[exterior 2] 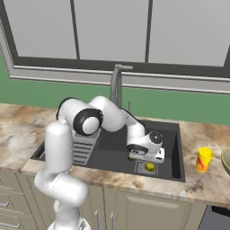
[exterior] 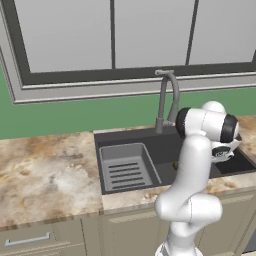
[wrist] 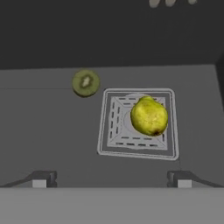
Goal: Remove the pear and kiwi from the sink. Then move the bowl and cup from the counter to the sink for washing.
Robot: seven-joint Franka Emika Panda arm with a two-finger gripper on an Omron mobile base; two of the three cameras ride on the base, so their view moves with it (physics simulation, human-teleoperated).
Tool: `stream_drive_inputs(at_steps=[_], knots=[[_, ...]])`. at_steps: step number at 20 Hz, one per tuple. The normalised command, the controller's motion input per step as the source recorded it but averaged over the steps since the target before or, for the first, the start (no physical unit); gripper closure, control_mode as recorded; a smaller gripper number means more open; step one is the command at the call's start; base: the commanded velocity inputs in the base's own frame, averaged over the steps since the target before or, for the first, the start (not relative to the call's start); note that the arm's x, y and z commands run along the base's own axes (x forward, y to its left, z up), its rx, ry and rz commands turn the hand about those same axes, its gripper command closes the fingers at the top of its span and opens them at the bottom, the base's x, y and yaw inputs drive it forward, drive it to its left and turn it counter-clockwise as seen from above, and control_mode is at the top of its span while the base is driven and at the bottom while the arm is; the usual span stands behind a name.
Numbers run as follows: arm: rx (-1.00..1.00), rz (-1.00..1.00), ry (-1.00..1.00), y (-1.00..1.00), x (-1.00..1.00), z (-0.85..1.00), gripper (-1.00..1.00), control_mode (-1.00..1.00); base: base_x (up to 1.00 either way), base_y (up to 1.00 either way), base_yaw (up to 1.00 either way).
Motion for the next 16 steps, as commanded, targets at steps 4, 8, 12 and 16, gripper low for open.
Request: stream_drive_inputs(at_steps=[4,8,12,16], knots=[[0.0,0.0,0.04,-0.07,0.08,-0.15,-1.0,-1.0,0.0,0.0,0.0],[0.0,0.0,0.04,-0.1,0.07,-0.16,-1.0,-1.0,0.0,0.0,0.0],[-0.02,0.0,0.01,-0.09,0.12,-0.13,-1.0,-1.0,0.0,0.0,0.0],[0.0,0.0,0.0,-0.03,0.15,-0.13,-1.0,-1.0,0.0,0.0,0.0]])
